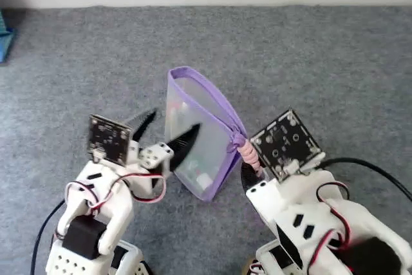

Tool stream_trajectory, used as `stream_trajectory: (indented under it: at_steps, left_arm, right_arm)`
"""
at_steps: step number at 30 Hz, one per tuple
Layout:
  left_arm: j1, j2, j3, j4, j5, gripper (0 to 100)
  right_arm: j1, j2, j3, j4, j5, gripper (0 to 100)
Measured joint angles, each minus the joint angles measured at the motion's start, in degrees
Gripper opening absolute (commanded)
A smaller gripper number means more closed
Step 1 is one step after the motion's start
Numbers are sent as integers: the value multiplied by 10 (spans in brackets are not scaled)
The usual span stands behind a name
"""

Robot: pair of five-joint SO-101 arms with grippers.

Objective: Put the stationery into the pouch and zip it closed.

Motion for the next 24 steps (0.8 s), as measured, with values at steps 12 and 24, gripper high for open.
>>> stream_trajectory:
  at_steps: [12, 24]
  left_arm:
    - [87, -3, -53, 85, 71, 290]
    - [152, -2, -55, 91, 135, 290]
  right_arm:
    - [51, 4, 1, -132, 47, 8]
    - [52, 4, 1, -142, 119, 8]
